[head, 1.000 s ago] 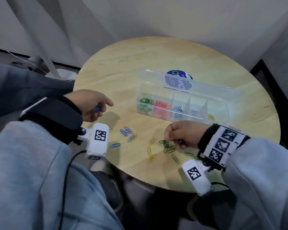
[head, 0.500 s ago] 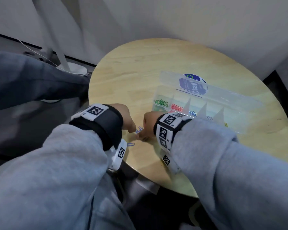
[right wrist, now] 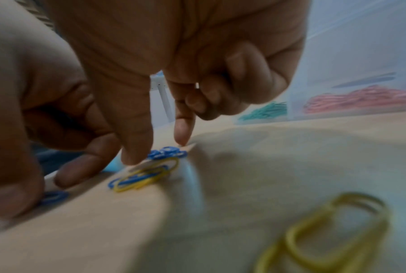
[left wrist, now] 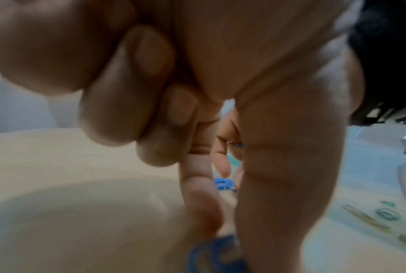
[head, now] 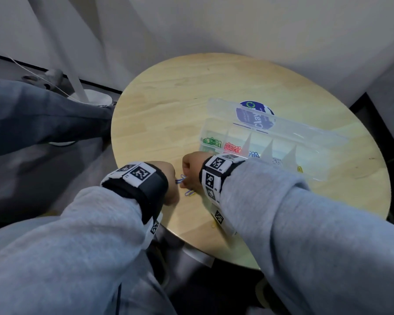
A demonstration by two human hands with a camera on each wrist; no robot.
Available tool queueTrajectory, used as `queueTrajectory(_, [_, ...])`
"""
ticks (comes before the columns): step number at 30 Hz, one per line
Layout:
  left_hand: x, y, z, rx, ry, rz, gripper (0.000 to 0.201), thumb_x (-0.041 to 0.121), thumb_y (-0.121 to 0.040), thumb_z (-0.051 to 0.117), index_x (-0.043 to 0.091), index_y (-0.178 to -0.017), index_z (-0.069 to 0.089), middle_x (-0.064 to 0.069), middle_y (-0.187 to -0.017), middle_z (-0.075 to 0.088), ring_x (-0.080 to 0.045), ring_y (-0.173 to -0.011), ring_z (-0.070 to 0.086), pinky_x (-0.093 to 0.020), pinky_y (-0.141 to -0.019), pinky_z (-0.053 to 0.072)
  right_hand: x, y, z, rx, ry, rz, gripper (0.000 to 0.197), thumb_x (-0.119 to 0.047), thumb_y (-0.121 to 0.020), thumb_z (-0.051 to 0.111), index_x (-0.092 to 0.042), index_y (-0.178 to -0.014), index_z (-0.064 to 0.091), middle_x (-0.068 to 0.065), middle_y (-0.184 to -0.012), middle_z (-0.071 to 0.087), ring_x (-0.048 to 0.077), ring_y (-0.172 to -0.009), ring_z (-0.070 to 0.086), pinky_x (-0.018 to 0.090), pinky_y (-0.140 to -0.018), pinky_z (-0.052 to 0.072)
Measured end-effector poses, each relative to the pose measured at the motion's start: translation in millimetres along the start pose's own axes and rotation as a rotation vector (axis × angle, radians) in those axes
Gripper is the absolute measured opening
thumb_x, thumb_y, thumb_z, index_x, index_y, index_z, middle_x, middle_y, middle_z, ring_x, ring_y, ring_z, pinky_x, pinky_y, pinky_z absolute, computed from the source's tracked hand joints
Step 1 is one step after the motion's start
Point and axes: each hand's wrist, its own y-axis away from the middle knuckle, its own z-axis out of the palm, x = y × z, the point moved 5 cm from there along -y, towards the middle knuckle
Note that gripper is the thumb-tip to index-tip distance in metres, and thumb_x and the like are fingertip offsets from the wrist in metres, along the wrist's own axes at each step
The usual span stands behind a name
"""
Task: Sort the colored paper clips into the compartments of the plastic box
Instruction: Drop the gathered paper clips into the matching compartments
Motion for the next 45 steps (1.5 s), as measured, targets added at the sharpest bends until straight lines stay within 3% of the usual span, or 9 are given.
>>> queueTrajectory(6, [-12, 1, -18, 0.008, 0.264, 0.064, 0.014, 0.03, -0.073, 0.071, 0.017, -0.075, 0.065, -0.001, -0.071, 0.058, -0.021, -0.069, 0.052, -0.024, -0.065, 0.041, 8, -4, 5, -0.092, 0.028, 0.04, 0.02, -0.036, -0.08, 0.065, -0.018, -0.075, 0.056, 0.0, -0.076, 0.055, 0.019, -0.068, 0.051, 0.025, -0.065, 0.043])
queueTrajectory(11, [-25, 0, -36, -0.062, 0.948, 0.095, 0.023, 0.009, -0.086, 0.046, 0.01, -0.064, 0.043, -0.006, -0.061, 0.04, -0.017, -0.048, 0.029, -0.016, -0.041, 0.023, 19, 7, 5, -0.092, 0.067, 0.07, 0.017, -0.025, -0.075, 0.062, -0.021, -0.065, 0.049, 0.0, -0.067, 0.049, 0.019, -0.062, 0.046, 0.02, -0.053, 0.035])
queueTrajectory(17, [-35, 5, -48, -0.043, 1.521, 0.133, 0.022, 0.005, -0.08, 0.034, 0.012, -0.059, 0.037, -0.004, -0.045, 0.047, -0.011, -0.032, 0.038, -0.009, -0.032, 0.024, 29, 17, 6, -0.134, -0.009, 0.098, 0.013, -0.025, -0.07, 0.063, -0.015, -0.065, 0.056, 0.003, -0.068, 0.055, 0.022, -0.065, 0.053, 0.024, -0.061, 0.044])
queueTrajectory(20, [-32, 7, -46, -0.106, 1.622, 0.161, 0.023, 0.007, -0.078, 0.032, 0.013, -0.056, 0.036, -0.005, -0.047, 0.046, -0.012, -0.033, 0.037, -0.009, -0.03, 0.023, 44, 30, 0, -0.098, -0.264, 0.134, 0.016, -0.027, -0.07, 0.066, -0.012, -0.068, 0.064, 0.006, -0.074, 0.069, 0.021, -0.07, 0.067, 0.03, -0.072, 0.058])
queueTrajectory(27, [-23, 3, -45, -0.177, 1.742, 0.198, 0.022, 0.011, -0.078, 0.029, 0.012, -0.058, 0.037, -0.004, -0.046, 0.043, -0.01, -0.031, 0.034, -0.008, -0.031, 0.019, 67, 53, 1, -0.075, -1.196, 0.177, 0.026, -0.001, -0.09, 0.052, -0.012, -0.067, 0.048, 0.005, -0.062, 0.051, 0.009, -0.044, 0.044, 0.015, -0.04, 0.035])
queueTrajectory(31, [-22, 0, -44, -0.143, 1.587, 0.126, 0.023, 0.02, -0.081, 0.034, 0.014, -0.06, 0.041, -0.001, -0.049, 0.037, -0.01, -0.032, 0.027, -0.009, -0.036, 0.015, 70, 65, 1, -0.086, -1.521, 0.206, 0.029, -0.009, -0.093, 0.037, -0.014, -0.064, 0.039, 0.002, -0.052, 0.046, 0.011, -0.042, 0.038, 0.015, -0.036, 0.026])
queueTrajectory(36, [-13, -3, -43, 0.111, 0.596, 0.083, 0.016, 0.023, -0.084, 0.06, 0.012, -0.075, 0.053, -0.003, -0.062, 0.042, -0.021, -0.058, 0.038, -0.022, -0.049, 0.025, 80, 68, 6, -0.029, -1.54, 0.3, 0.028, -0.009, -0.092, 0.039, -0.012, -0.064, 0.039, 0.005, -0.05, 0.051, 0.011, -0.035, 0.042, 0.014, -0.032, 0.029])
queueTrajectory(41, [-5, -7, -28, 0.068, 0.384, 0.115, 0.007, 0.017, -0.076, 0.067, 0.019, -0.078, 0.06, 0.001, -0.074, 0.055, -0.019, -0.077, 0.049, -0.02, -0.054, 0.032, 82, 68, 6, -0.061, -1.358, 0.333, 0.026, 0.006, -0.089, 0.039, -0.012, -0.07, 0.042, 0.01, -0.064, 0.051, 0.012, -0.037, 0.045, 0.013, -0.033, 0.034])
queueTrajectory(45, [2, -12, -15, 0.01, 0.327, 0.132, 0.012, 0.02, -0.076, 0.071, 0.02, -0.075, 0.059, 0.0, -0.079, 0.058, -0.018, -0.079, 0.05, -0.019, -0.052, 0.032, 76, 63, -4, -0.091, -0.708, 0.221, 0.017, -0.005, -0.085, 0.057, -0.02, -0.078, 0.053, 0.001, -0.06, 0.045, 0.012, -0.045, 0.039, 0.019, -0.04, 0.033])
